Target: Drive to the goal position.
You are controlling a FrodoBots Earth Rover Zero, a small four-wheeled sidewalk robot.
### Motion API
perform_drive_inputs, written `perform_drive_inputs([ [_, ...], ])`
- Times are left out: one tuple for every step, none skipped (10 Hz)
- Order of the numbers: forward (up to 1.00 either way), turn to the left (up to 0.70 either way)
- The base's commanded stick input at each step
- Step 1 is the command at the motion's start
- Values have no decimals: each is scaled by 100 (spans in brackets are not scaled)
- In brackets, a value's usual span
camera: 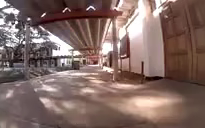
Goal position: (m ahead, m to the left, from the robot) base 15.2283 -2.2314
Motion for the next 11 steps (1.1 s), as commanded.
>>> perform_drive_inputs([
  [70,0],
  [70,0],
  [70,0],
  [70,0],
  [70,0],
  [70,0],
  [70,0],
  [70,0],
  [70,0],
  [70,0],
  [70,35],
])
